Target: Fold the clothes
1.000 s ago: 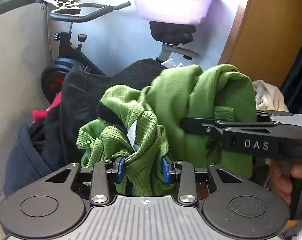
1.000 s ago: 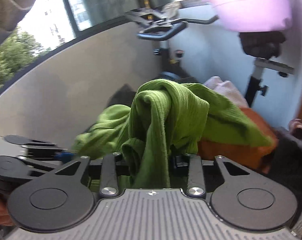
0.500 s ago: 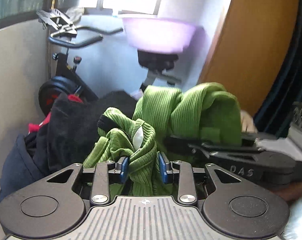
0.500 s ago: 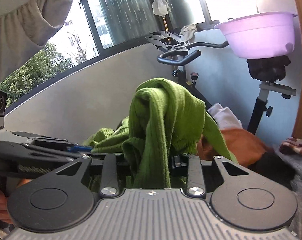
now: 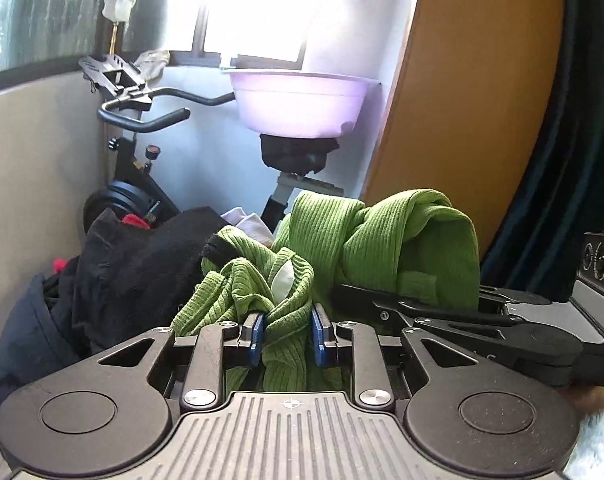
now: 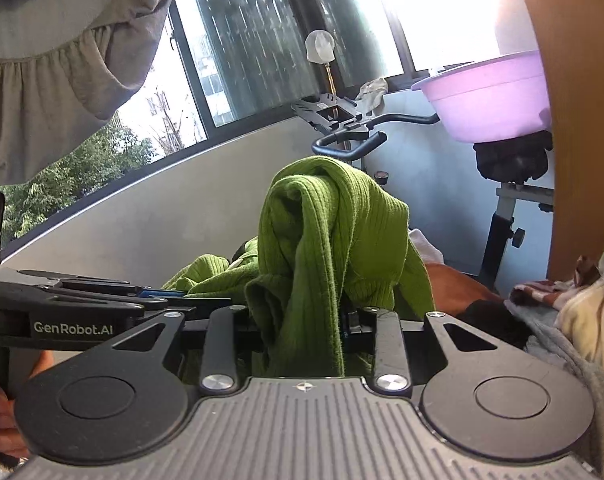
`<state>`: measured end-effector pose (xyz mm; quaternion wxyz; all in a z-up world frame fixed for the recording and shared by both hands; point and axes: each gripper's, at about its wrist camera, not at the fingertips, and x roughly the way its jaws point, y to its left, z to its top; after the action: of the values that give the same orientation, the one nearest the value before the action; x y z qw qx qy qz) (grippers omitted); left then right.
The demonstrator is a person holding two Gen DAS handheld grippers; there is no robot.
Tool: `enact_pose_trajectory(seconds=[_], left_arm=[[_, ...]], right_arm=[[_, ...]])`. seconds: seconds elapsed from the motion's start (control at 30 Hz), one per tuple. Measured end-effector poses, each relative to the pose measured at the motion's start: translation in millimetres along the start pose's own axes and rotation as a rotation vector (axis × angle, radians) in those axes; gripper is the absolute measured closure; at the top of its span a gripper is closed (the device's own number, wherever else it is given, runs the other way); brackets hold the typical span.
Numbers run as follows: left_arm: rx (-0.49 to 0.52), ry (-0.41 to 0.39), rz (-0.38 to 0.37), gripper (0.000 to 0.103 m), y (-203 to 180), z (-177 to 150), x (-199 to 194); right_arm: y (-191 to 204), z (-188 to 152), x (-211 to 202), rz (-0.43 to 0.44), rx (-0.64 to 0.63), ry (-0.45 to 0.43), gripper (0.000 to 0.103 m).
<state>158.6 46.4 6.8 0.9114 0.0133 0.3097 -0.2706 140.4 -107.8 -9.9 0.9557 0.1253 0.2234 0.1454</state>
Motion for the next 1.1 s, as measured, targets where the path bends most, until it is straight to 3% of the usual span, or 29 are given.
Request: enact_pose_trajectory(seconds=[0.2, 0.43, 0.77, 0.97, 1.1], left_arm=[[0.021, 0.005, -0.124, 0.082, -23, -8, -4], [0.147, -0.004, -0.336, 0.083, -56, -27, -9], [0.236, 0.041, -0.623, 0.085, -119, -79, -31], [0.269, 0.097, -0.715, 0.087, -174, -98, -29], [0.337, 0.092, -0.765, 0.087, -226, -103, -26]], right_arm=[[-2, -14, -34, -0.081, 0.025, 0.011, 0.072], [12, -31, -87, -0.299, 0.053, -0.058, 0.072], [36, -70, -167, -0.571, 0.108, -0.030, 0.072], [29, -93, -221, -0.681, 0.160, -0.073, 0.072], [11, -108, -265, -0.736, 0.170, -0.122, 0.072]])
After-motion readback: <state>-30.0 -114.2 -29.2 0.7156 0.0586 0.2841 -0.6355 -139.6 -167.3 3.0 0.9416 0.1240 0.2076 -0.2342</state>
